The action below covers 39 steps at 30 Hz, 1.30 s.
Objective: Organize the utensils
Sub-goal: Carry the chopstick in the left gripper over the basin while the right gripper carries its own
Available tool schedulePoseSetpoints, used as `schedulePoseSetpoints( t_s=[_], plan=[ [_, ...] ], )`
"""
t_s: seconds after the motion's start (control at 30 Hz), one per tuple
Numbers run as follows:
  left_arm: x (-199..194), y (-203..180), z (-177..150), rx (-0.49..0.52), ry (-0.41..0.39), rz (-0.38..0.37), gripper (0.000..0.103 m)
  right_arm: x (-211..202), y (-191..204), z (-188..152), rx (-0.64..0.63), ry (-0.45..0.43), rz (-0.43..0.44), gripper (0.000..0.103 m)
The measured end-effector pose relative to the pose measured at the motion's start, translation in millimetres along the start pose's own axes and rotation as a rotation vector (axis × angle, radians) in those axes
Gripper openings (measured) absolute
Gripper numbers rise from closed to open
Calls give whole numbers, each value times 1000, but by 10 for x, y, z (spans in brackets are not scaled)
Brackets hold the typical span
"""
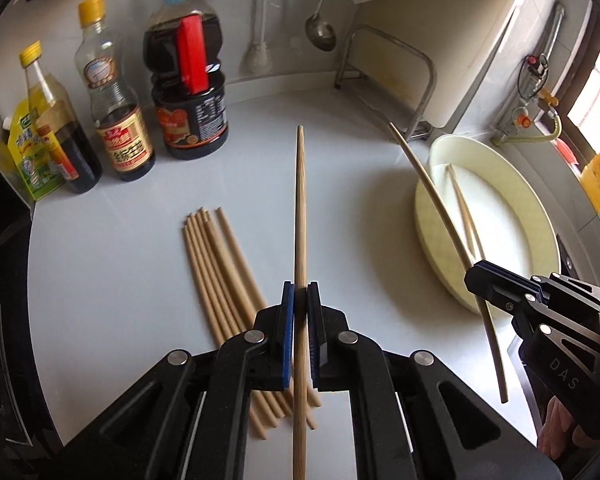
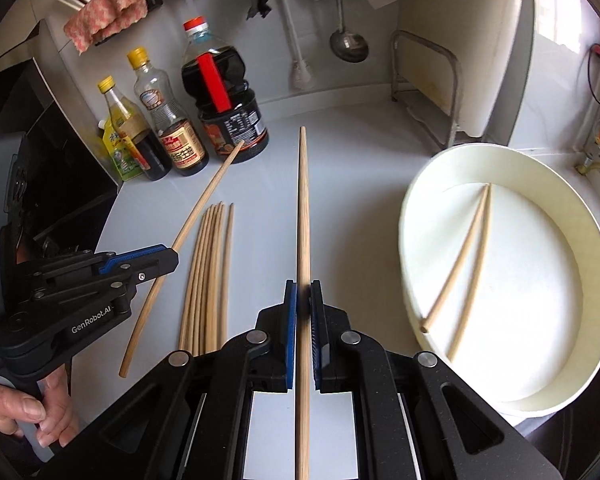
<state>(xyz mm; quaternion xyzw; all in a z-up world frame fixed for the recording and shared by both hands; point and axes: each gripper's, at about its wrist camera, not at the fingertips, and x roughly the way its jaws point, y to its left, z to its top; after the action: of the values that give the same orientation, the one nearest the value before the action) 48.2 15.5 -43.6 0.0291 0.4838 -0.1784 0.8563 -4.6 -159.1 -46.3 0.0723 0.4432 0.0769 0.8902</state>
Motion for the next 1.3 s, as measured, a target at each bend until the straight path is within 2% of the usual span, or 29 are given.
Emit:
schedulePoseSetpoints(
  t_s=[0.3, 0.5, 0.97, 1.3],
  plan=[
    [-4, -757, 305, 117, -25, -86, 7, -399, -799, -70, 135, -60, -82, 6],
    [70, -1143, 504, 182, -22, -119, 7, -480, -1226, -28, 205, -77, -105, 6],
    [558, -1713, 904, 256, 40, -149, 7, -356, -1908, 50, 316, -63, -107, 6],
    [978, -1946, 982, 299, 119, -137, 7, -106, -2123, 2, 368, -6, -88, 6]
  ],
)
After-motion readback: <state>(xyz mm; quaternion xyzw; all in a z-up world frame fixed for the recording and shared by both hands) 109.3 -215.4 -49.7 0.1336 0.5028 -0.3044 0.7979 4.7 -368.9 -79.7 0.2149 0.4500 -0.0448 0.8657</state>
